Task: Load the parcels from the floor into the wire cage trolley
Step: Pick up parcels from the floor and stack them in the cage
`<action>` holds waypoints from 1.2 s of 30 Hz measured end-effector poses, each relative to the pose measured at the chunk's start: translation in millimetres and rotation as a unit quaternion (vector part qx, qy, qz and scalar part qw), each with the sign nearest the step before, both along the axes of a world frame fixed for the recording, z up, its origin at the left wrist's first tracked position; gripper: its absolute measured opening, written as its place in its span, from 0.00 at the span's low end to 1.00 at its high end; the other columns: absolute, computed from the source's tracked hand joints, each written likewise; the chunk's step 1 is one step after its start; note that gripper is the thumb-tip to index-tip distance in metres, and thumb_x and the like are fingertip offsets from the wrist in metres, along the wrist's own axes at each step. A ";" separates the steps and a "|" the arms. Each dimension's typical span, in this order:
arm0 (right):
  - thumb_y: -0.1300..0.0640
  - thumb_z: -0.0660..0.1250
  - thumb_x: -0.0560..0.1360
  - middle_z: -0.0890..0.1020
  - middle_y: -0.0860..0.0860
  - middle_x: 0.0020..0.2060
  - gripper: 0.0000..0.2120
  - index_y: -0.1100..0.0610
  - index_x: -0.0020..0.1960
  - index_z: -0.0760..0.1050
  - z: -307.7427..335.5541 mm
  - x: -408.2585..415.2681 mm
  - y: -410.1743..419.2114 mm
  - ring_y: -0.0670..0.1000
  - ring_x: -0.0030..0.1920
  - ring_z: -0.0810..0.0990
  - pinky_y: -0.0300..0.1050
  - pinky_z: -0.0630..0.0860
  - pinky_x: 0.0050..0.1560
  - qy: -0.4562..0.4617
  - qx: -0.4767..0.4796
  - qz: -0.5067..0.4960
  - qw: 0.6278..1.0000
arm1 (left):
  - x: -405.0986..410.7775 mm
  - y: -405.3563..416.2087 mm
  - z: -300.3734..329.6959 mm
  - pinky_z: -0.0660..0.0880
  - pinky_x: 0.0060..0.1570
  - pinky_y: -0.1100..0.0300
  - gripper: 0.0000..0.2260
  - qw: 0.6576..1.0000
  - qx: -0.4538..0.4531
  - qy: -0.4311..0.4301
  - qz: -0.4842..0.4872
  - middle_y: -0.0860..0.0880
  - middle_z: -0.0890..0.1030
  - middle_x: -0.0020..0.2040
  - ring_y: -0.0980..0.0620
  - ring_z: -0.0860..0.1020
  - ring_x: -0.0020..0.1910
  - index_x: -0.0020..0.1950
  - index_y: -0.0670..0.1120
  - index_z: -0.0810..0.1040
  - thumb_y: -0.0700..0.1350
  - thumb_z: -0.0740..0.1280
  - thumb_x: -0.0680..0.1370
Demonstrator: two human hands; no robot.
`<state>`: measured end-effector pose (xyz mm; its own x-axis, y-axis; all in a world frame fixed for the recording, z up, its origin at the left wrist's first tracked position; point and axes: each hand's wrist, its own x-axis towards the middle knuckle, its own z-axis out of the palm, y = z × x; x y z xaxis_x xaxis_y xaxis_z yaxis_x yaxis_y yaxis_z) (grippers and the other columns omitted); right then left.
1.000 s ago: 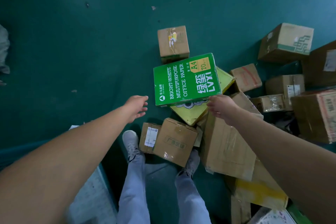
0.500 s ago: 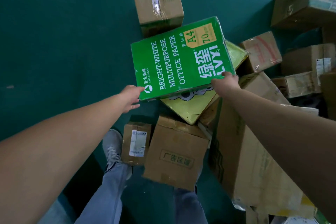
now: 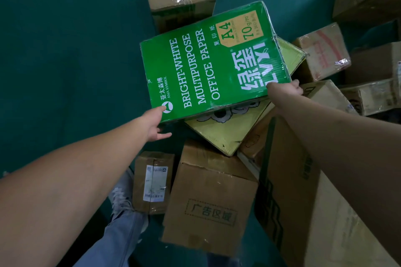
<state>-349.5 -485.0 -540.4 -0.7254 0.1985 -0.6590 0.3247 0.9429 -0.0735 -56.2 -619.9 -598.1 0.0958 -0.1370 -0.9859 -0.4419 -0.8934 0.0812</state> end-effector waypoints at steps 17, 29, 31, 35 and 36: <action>0.48 0.77 0.73 0.78 0.58 0.54 0.32 0.51 0.66 0.59 152.1 41.0 -39.1 0.56 0.47 0.84 0.51 0.85 0.37 -0.048 -0.190 -0.147 0.970 | 83.9 -46.2 136.5 0.81 0.29 0.44 0.20 0.972 -0.113 0.009 0.208 0.39 0.80 0.61 0.39 0.83 0.51 0.69 0.48 0.70 0.50 0.71 0.81; 0.50 0.78 0.72 0.85 0.58 0.52 0.27 0.56 0.64 0.70 419.9 105.7 -1.1 0.60 0.43 0.88 0.57 0.84 0.37 -0.158 -0.281 -0.089 0.942 | 186.8 16.0 444.3 0.82 0.45 0.46 0.15 0.946 -0.154 0.040 0.283 0.43 0.84 0.56 0.44 0.83 0.53 0.63 0.48 0.79 0.53 0.71 0.78; 0.49 0.78 0.73 0.85 0.57 0.52 0.25 0.57 0.63 0.72 478.3 124.4 14.7 0.59 0.44 0.88 0.55 0.85 0.36 -0.171 -0.294 -0.069 0.938 | 206.2 42.5 504.5 0.81 0.50 0.47 0.13 0.938 -0.164 0.043 0.302 0.44 0.84 0.53 0.45 0.83 0.54 0.59 0.48 0.79 0.53 0.72 0.78; 0.49 0.76 0.74 0.85 0.57 0.52 0.24 0.58 0.63 0.72 556.3 152.8 37.6 0.58 0.47 0.87 0.52 0.85 0.37 -0.193 -0.312 -0.021 0.930 | 249.1 89.8 582.1 0.79 0.61 0.45 0.15 0.924 -0.174 0.062 0.336 0.42 0.84 0.56 0.44 0.82 0.59 0.58 0.48 0.80 0.55 0.72 0.76; 0.49 0.76 0.74 0.85 0.57 0.52 0.24 0.58 0.63 0.72 573.2 160.6 42.4 0.58 0.47 0.87 0.51 0.85 0.37 -0.201 -0.311 -0.008 0.929 | 260.7 101.4 598.3 0.78 0.63 0.44 0.17 0.923 -0.171 0.064 0.338 0.41 0.84 0.57 0.43 0.81 0.60 0.60 0.47 0.80 0.55 0.72 0.76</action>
